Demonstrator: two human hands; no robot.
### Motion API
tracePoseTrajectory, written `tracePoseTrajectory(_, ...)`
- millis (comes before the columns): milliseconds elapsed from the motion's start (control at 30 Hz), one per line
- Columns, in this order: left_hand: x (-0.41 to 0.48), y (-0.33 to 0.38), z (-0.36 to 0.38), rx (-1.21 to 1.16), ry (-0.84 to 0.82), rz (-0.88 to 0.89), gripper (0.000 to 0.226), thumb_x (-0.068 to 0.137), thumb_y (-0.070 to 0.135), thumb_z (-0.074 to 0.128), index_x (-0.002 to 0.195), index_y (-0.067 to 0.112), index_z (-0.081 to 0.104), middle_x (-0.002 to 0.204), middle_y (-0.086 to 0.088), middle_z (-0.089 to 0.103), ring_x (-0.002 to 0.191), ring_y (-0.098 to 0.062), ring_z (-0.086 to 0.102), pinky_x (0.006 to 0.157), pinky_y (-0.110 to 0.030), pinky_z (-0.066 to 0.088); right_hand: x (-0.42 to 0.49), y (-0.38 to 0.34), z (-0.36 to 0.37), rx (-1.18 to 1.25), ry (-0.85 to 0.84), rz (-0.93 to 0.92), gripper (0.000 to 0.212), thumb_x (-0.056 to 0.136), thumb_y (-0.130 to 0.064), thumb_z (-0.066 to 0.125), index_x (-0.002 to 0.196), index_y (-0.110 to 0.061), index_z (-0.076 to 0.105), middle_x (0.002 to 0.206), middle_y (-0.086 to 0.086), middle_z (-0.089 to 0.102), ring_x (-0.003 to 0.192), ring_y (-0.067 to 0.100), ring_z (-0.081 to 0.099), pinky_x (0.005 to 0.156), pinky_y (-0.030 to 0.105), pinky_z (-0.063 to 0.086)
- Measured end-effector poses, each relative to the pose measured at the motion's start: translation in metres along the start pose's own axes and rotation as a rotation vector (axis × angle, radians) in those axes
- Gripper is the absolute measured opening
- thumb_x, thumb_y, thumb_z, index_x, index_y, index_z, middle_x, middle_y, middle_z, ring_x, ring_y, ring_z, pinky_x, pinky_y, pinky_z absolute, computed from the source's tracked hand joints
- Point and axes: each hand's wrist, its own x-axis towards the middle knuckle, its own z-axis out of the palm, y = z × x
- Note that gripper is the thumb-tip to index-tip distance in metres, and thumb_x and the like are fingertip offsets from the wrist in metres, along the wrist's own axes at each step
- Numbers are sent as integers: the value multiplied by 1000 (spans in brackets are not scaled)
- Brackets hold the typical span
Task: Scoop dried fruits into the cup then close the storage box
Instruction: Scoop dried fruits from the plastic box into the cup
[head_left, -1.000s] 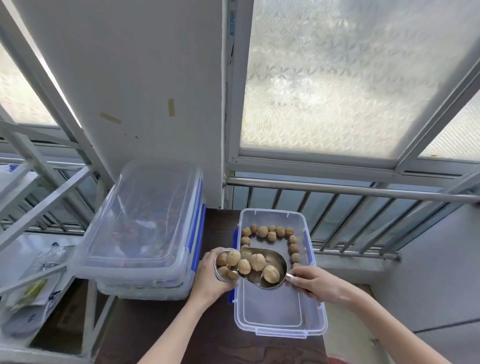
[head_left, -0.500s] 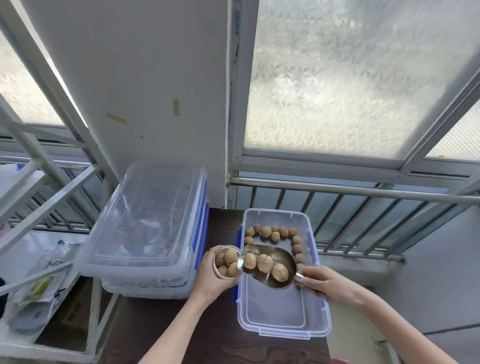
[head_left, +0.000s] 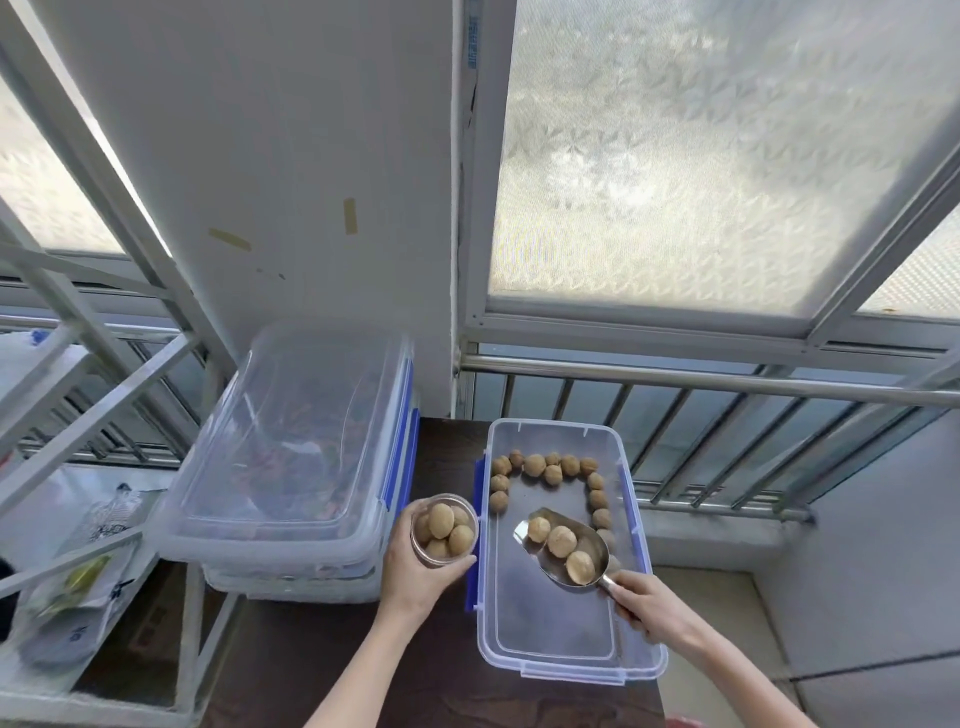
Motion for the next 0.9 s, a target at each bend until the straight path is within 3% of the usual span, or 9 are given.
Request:
tracePoseTrajectory(100, 2, -4, -3, 30, 7, 1, 75, 48, 16, 90, 111, 27, 50, 111, 14, 58, 101, 18, 49, 81, 3, 37, 10, 2, 11, 36, 34, 22, 26, 99, -16, 43, 80, -7, 58, 54, 1, 40, 33, 1, 32, 32, 11, 22)
tracePoseTrajectory(233, 2, -9, -2, 49, 10, -17, 74, 48, 14, 89, 110, 25, 50, 110, 9, 60, 101, 14, 51, 85, -7, 40, 27, 8, 24, 13, 77, 112, 30, 98, -22, 44, 74, -11, 58, 52, 0, 43, 31, 4, 32, 32, 14, 23)
tracePoseTrajectory(367, 1, -10, 1, 57, -2, -27, 74, 49, 11, 89, 111, 20, 50, 110, 7, 59, 98, 15, 50, 78, 4, 37, 42, 3, 33, -38, 90, 203, 36, 97, -23, 42, 63, -13, 51, 52, 1, 44, 37, 11, 36, 36, 17, 25)
tracePoseTrajectory(600, 0, -13, 0, 53, -22, -29, 77, 47, 17, 91, 111, 20, 50, 111, 5, 59, 99, 6, 53, 82, -4, 37, 36, -2, 27, -160, 143, 260, 31, 95, -19, 40, 65, -11, 45, 59, 7, 50, 39, 16, 39, 32, 17, 28)
tracePoseTrajectory(700, -8, -15, -4, 35, -17, -33, 77, 48, 19, 91, 113, 21, 49, 110, 9, 57, 99, 6, 51, 88, -18, 37, 31, 12, 32, 58, 118, 304, 40, 98, -21, 39, 61, -11, 50, 45, 2, 49, 32, 12, 39, 34, 19, 27)
tracePoseTrajectory(800, -20, -23, -5, 29, 19, -42, 77, 48, 18, 92, 114, 21, 51, 109, 8, 57, 103, -6, 53, 91, -21, 37, 29, 22, 47, 329, 162, 346, 37, 101, -18, 35, 69, -7, 49, 52, 5, 49, 32, 10, 39, 30, 14, 31)
tracePoseTrajectory(900, -30, -33, -2, 23, 56, -56, 77, 48, 14, 92, 113, 21, 50, 110, 6, 57, 105, -10, 53, 92, -23, 37, 40, 25, 60, 453, 212, 366, 37, 102, -14, 34, 69, -6, 49, 56, 8, 47, 35, 10, 40, 29, 14, 36)
